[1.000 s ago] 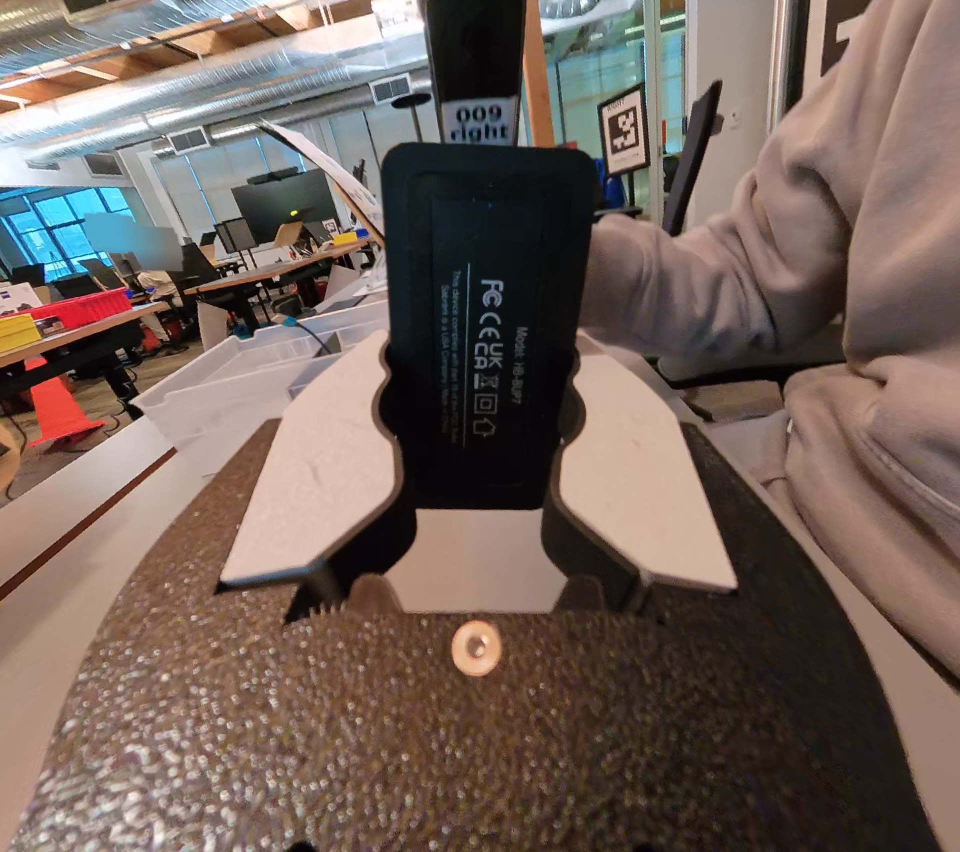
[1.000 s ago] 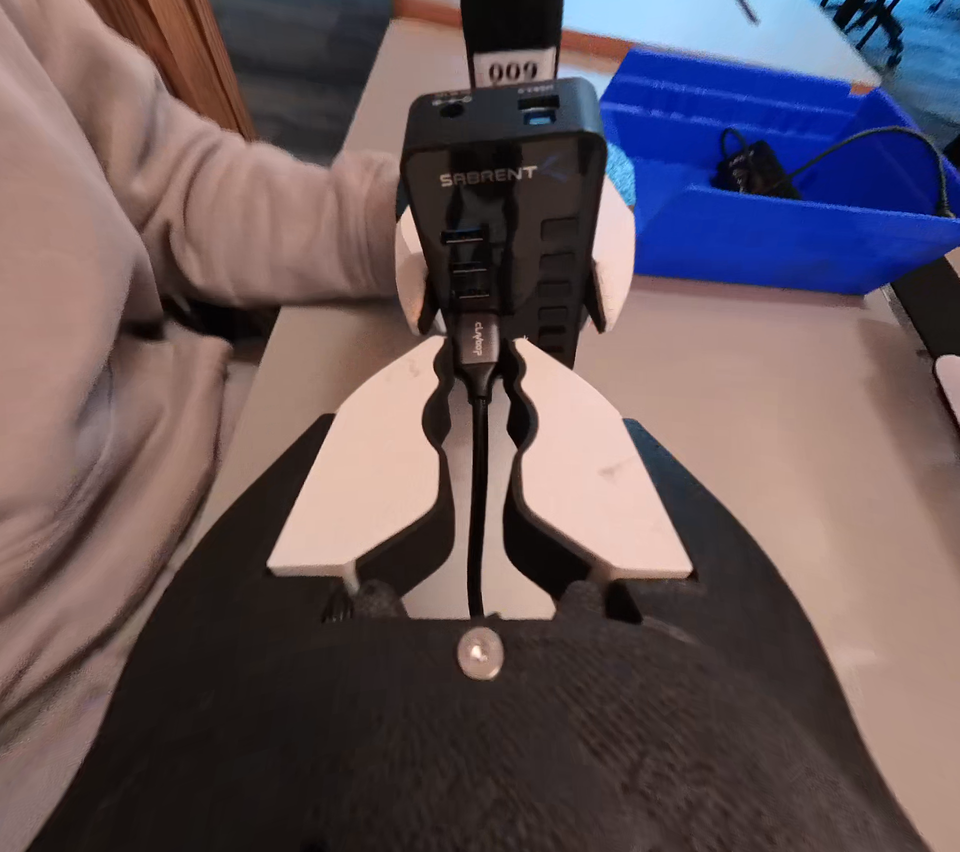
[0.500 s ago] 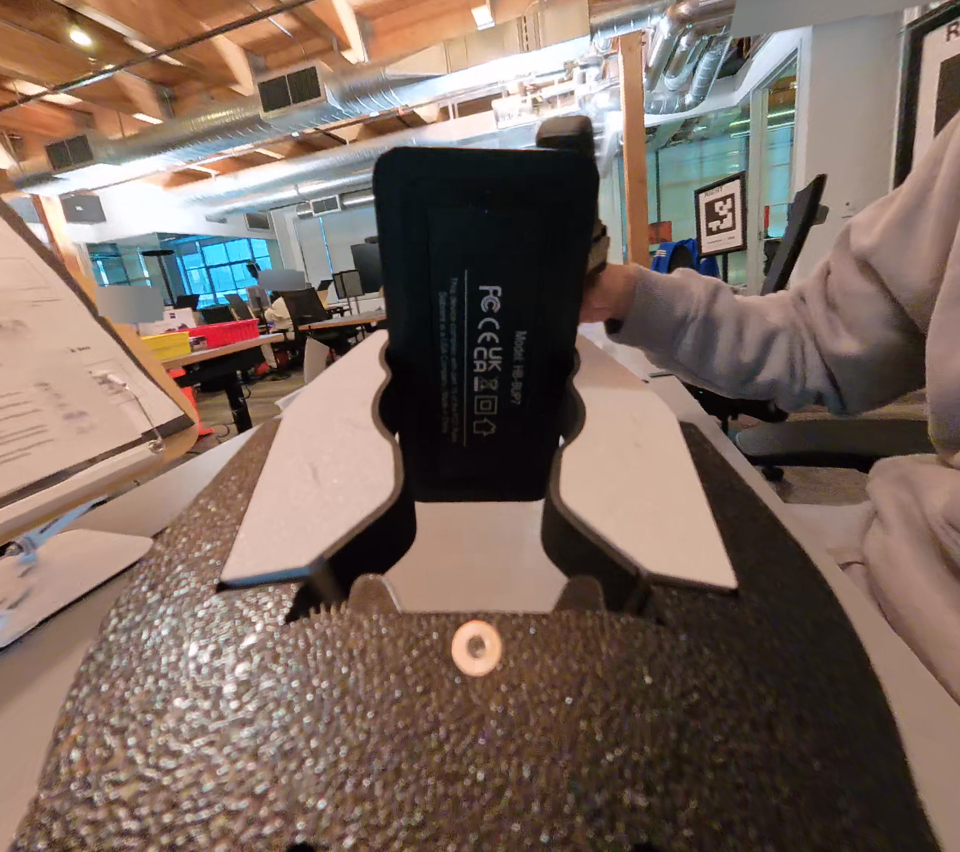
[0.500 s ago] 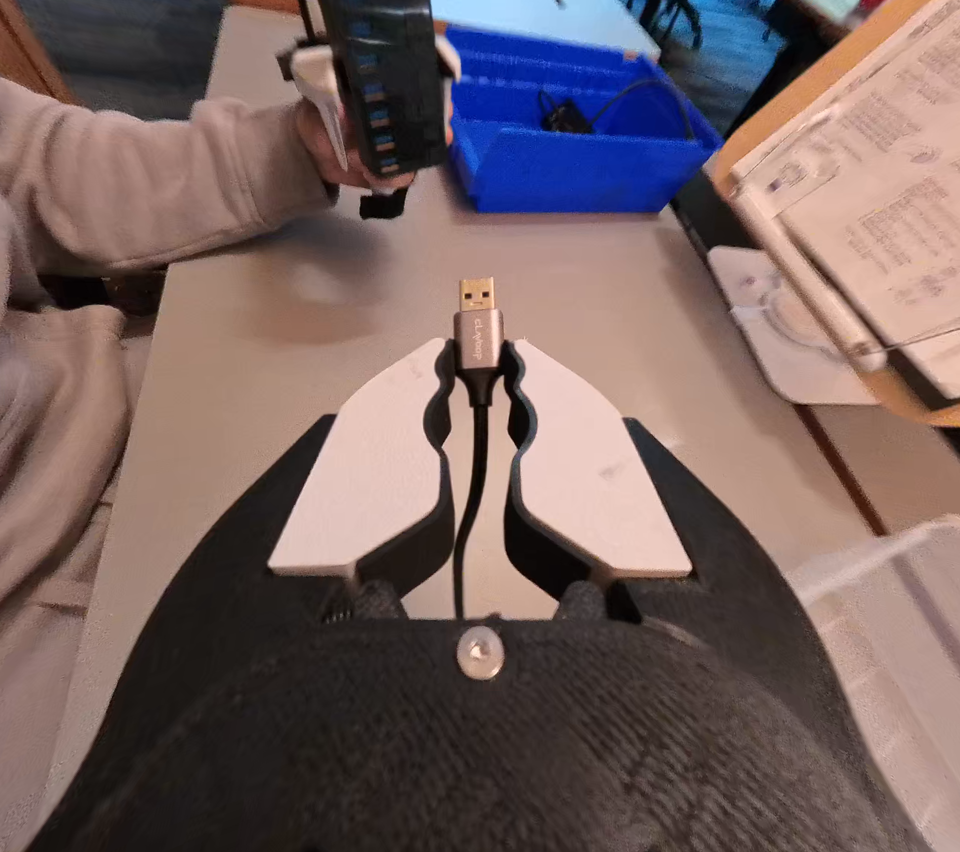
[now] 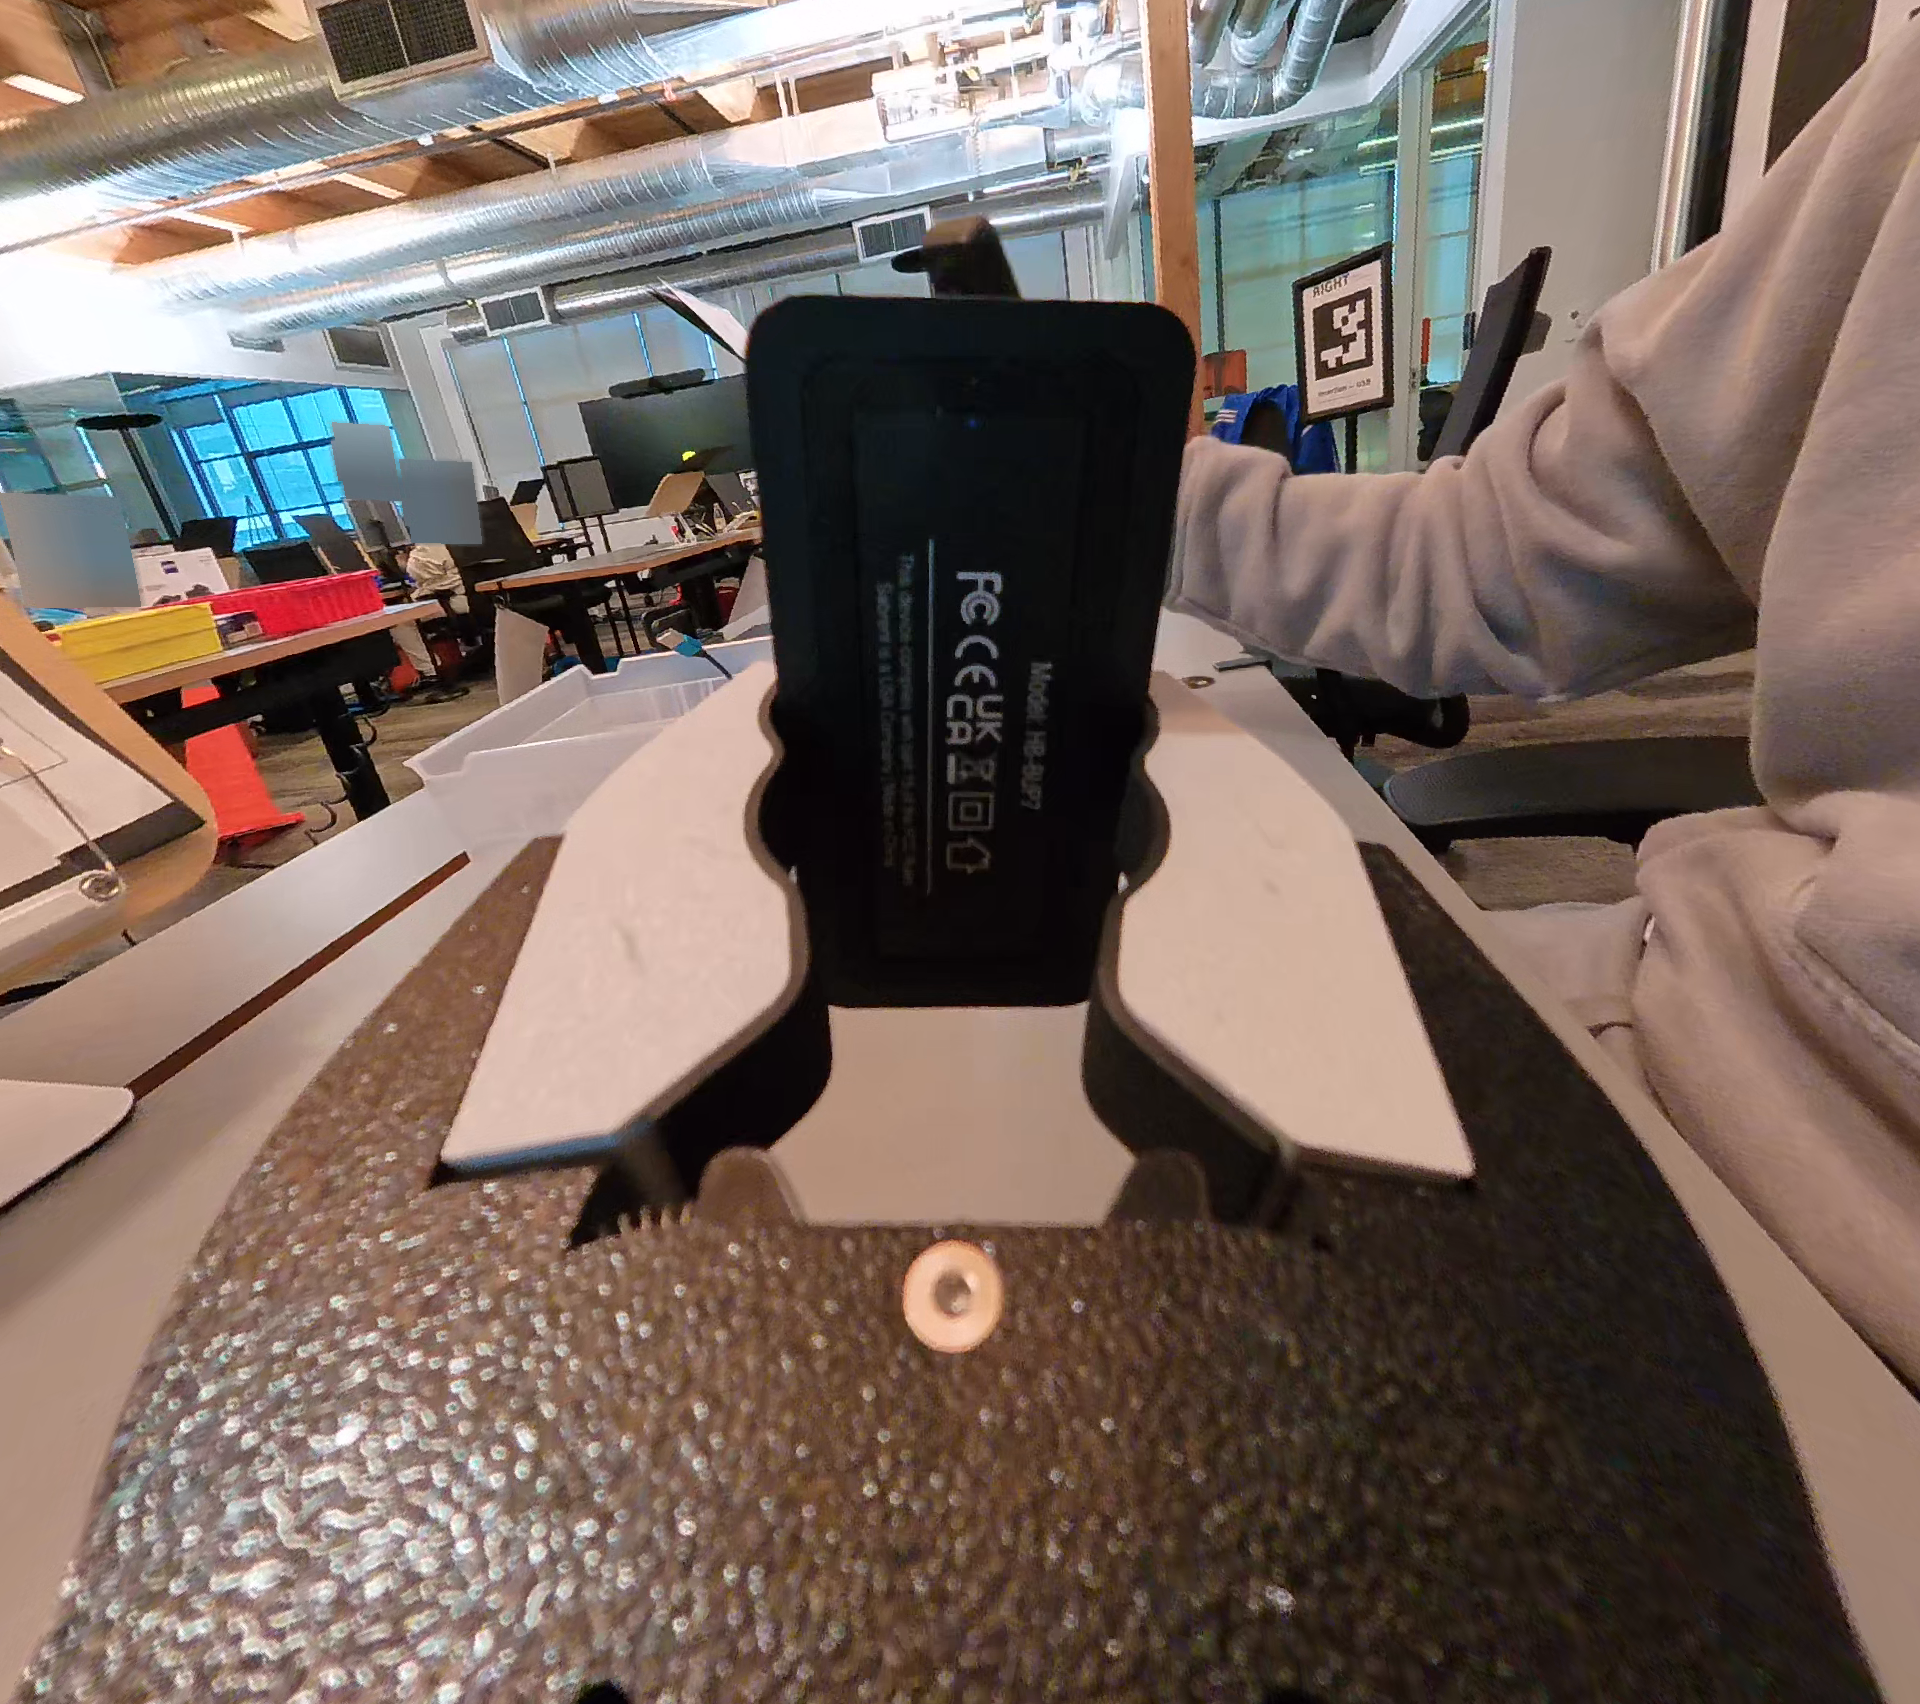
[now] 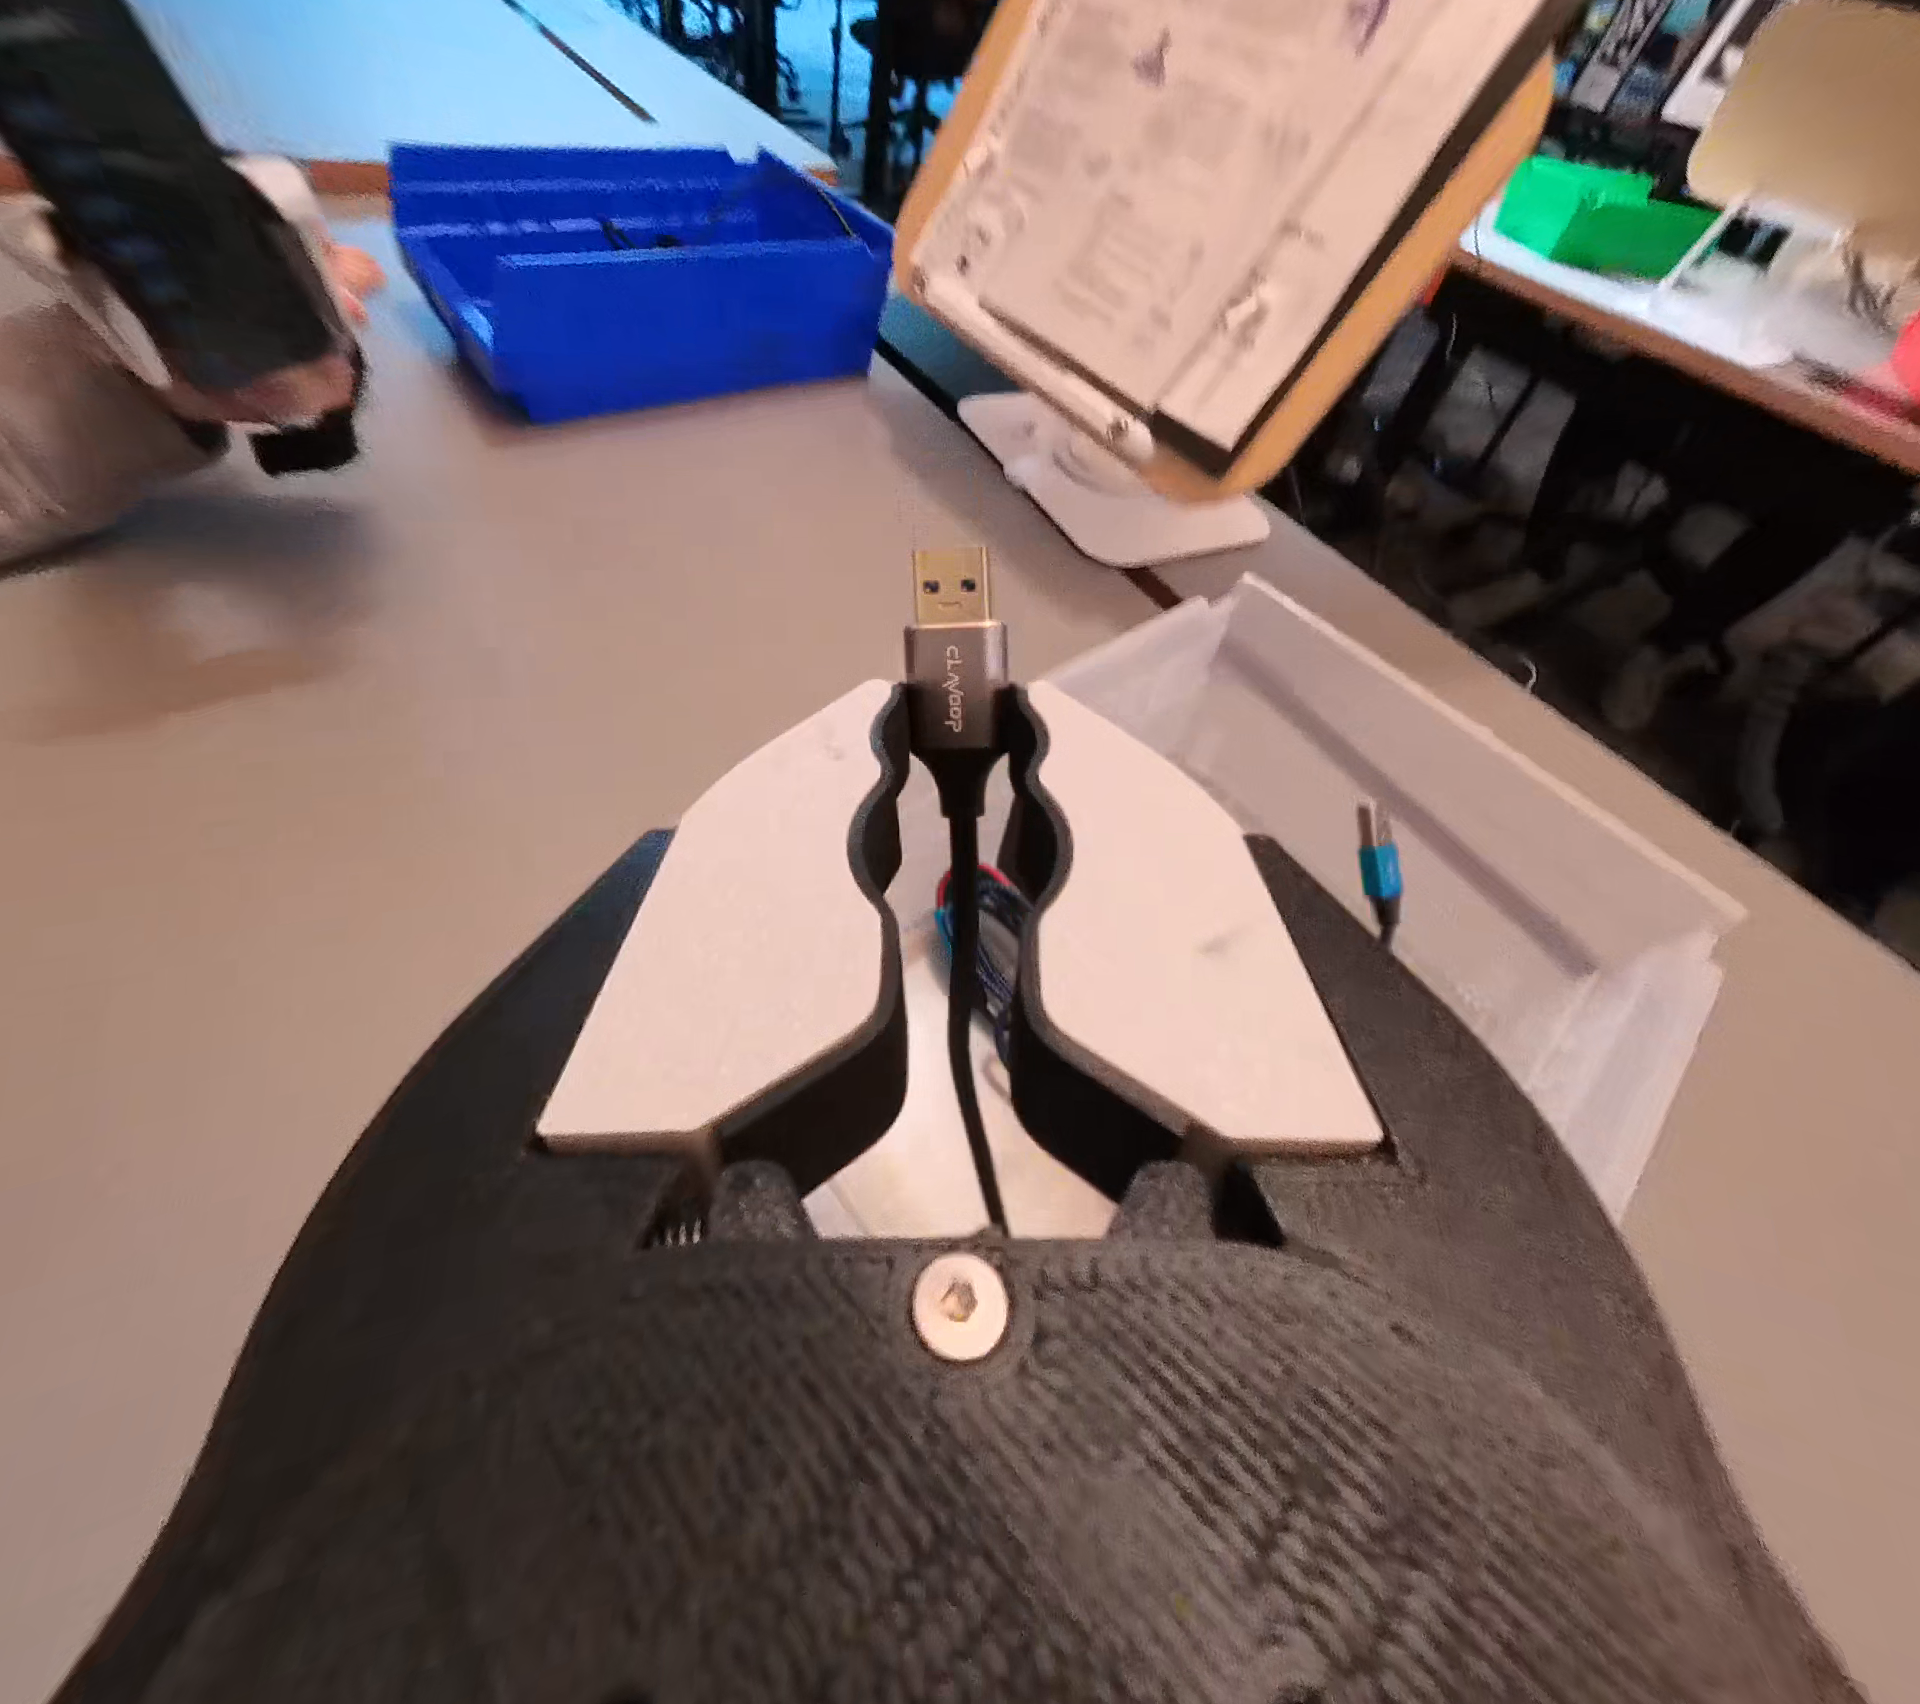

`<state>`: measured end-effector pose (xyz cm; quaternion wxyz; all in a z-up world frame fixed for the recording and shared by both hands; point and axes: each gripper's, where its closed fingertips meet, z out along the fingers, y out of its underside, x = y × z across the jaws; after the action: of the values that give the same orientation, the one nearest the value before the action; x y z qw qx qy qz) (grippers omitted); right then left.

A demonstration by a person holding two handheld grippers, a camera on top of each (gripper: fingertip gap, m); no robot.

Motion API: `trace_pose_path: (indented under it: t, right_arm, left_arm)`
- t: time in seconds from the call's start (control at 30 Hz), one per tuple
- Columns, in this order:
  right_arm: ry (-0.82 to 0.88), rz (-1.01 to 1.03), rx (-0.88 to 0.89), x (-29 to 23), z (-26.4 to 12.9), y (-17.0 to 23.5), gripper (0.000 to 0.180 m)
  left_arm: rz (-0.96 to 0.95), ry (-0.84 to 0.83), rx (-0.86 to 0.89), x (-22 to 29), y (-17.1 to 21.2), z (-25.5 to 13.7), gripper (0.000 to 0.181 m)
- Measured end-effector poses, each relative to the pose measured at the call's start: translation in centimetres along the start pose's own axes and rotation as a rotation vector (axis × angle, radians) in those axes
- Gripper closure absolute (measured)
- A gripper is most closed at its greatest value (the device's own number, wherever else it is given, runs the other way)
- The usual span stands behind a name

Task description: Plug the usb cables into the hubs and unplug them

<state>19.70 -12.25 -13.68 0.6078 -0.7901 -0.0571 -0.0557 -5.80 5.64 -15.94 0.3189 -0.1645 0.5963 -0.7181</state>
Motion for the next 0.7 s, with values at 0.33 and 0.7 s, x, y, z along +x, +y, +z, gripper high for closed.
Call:
trace_pose_path:
  t: [0.33,0.7]
  right_arm:
    - [-0.038,0.152,-0.565,0.1,6.0,12.9,0.153]
    - [-0.021,-0.037,0.076,-9.1,6.1,-1.9,0.097]
  left_arm:
    - [-0.005,-0.009,-0.021,-0.2,0.5,0.1,0.121]
    - [-0.023,-0.014,-0.014,-0.4,0.6,0.2,0.121]
